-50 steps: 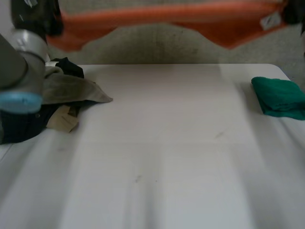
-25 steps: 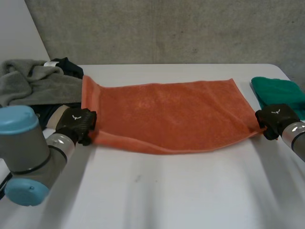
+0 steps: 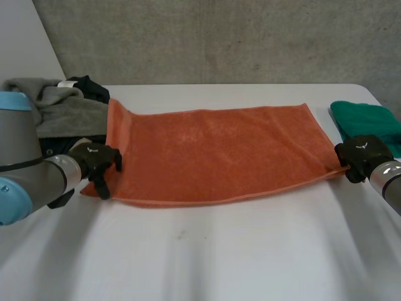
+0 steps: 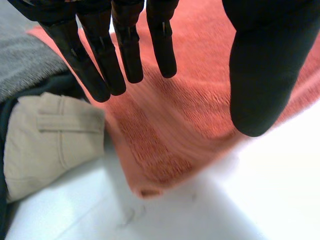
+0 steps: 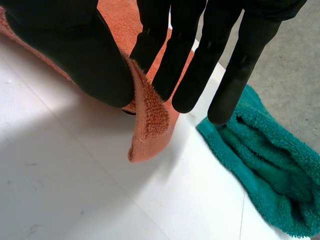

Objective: Fold the laundry.

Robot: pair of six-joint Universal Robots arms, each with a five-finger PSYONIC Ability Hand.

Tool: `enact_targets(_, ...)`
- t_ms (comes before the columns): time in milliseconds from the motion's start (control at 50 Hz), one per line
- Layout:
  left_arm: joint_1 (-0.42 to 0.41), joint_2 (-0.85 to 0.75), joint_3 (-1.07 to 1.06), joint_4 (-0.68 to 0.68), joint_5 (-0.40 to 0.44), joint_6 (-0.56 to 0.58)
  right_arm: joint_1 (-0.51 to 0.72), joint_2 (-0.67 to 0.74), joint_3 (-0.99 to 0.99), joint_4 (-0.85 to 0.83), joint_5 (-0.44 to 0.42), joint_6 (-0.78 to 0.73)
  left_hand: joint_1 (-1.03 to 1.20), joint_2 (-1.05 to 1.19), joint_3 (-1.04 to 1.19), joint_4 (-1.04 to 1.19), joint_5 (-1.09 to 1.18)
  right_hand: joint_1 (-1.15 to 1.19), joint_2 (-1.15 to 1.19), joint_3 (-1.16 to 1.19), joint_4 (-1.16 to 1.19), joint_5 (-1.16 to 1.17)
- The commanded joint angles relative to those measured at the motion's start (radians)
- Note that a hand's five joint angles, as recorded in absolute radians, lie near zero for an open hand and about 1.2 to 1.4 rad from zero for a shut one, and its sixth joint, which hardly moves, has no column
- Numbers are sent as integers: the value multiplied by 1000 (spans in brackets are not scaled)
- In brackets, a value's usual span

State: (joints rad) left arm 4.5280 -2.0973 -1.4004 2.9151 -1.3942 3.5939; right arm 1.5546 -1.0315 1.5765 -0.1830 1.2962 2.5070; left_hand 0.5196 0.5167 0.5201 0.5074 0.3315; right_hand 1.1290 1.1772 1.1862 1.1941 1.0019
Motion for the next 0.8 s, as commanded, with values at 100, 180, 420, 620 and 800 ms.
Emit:
enact_targets(100, -4, 23, -103, 44, -19, 94, 2, -1, 0, -1, -2, -1, 29, 31, 28, 41, 42, 267, 219, 210, 202, 220)
enact_targets(180, 3, 16, -130, 96, -22, 114, 4, 2, -1, -3, -2, -2, 49, 52, 48, 61, 63, 267, 219, 210, 202, 220)
enact_targets(420, 17, -57, -140, 262, -17, 163, 4, -1, 2, 7, 3, -2, 875, 878, 875, 888, 889, 267, 219, 210, 202, 220)
enact_targets(620, -23, 206, -321, 205, -31, 146, -40, -156, 40, 268, -2, -186, 877, 880, 876, 889, 890, 267, 219, 210, 202, 220)
enact_targets(800, -18, 420, -499, -77, -98, 253, -255, -386, 164, 697, -31, -609, 877, 880, 876, 889, 890, 267, 219, 210, 202, 220)
